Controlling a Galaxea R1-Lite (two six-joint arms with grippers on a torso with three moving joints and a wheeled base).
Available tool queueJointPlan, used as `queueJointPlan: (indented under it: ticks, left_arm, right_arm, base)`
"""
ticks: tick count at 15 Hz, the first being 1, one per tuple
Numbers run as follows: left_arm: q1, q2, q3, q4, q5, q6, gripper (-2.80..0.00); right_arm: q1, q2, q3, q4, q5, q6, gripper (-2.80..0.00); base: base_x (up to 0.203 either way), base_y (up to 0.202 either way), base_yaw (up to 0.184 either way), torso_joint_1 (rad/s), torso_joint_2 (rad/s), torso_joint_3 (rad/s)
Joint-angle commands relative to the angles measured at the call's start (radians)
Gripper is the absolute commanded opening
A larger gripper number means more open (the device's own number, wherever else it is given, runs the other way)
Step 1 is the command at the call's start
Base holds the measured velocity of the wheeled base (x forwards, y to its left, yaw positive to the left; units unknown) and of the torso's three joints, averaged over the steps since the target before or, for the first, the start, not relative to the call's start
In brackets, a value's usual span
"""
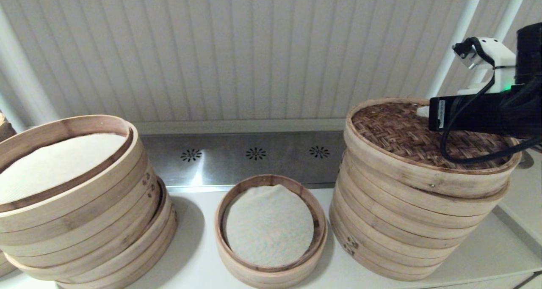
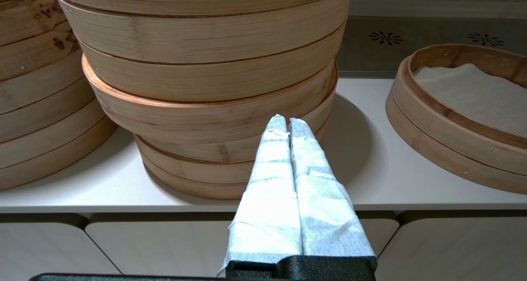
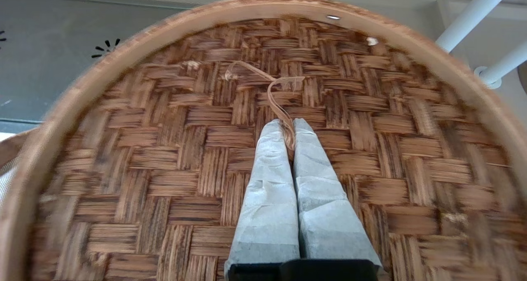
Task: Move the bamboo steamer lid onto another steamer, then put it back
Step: Put the steamer
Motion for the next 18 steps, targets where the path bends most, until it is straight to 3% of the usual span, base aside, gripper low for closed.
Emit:
queueJointPlan:
  ticks: [1, 7, 18]
  left_arm:
    - [0.0, 0.0, 0.0, 0.0, 0.0, -0.001, -2.8]
    - [0.0, 0.0, 0.0, 0.0, 0.0, -0.001, -2.8]
    - [0.0, 0.0, 0.0, 0.0, 0.0, -0.001, -2.8]
  right_arm:
    - [-0.008, 0.004, -0.012, 0.0, 0.001, 0.0, -2.8]
    - [-0.013, 0.006, 0.006, 0.0, 0.018, 0.031, -2.8]
    - [-0.13, -0.002, 0.047, 0.0, 0.124, 0.04, -2.8]
  base:
    - [0.0, 0.0, 0.0, 0.0, 0.0, 0.0]
    - [0.0, 0.0, 0.0, 0.0, 0.0, 0.0]
    - [0.0, 0.0, 0.0, 0.0, 0.0, 0.0]
